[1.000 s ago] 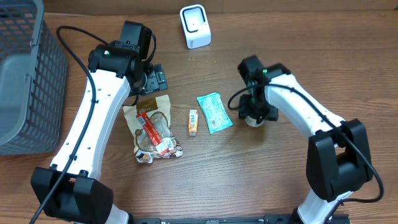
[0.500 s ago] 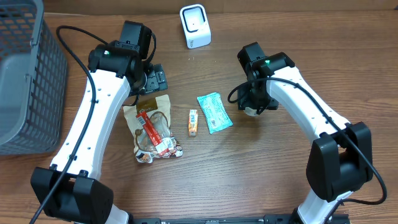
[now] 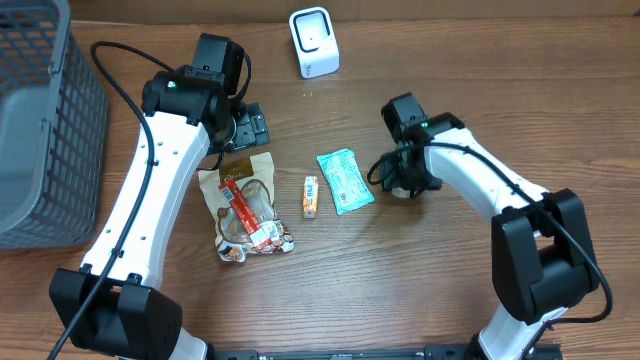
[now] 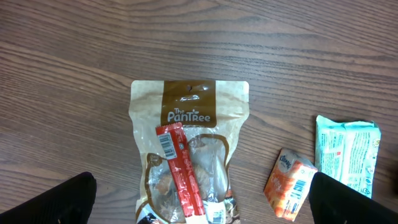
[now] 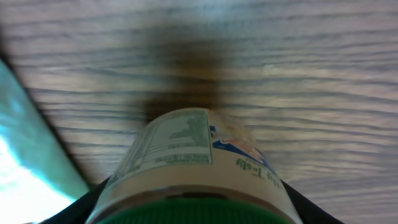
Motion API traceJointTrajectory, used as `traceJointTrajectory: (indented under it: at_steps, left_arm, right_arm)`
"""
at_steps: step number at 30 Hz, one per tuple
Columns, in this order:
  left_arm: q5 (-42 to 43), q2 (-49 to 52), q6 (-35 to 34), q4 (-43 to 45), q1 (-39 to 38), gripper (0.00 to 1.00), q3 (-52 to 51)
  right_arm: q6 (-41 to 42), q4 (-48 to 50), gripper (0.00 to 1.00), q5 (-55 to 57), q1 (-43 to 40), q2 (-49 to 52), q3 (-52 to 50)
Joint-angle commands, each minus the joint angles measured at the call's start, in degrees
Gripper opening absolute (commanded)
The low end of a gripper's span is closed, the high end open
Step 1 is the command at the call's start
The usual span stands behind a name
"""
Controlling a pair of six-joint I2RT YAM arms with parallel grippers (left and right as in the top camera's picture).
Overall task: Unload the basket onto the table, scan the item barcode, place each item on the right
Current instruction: 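Lift the green-lidded jar with the right gripper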
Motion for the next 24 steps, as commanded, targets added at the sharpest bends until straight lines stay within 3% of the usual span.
traceJointTrajectory:
  at_steps: [1,9,15,24]
  left_arm:
    - [-0.7,-1.0,0.9,-0.1,0.1,1.0,0.9]
    - [-0.7,-1.0,0.9,-0.1,0.1,1.0,0.9]
    - [-0.7,-1.0,0.9,-0.1,0.1,1.0,0.9]
    - [-0.7,-1.0,0.9,-0.1,0.1,1.0,0.9]
  right_arm:
    - [-0.5,2.2,0.58,0.2,0.0,-0.5,-2.2]
    - [-2.9,1.9,0.59,0.0,0.0,-0.5,-2.8]
    - [-2.9,2.5,0.82,0.2,-0.2,-0.5,-2.8]
    - [-2.9,3.8,0.79,0.2,-0.3,-0.5,-2.7]
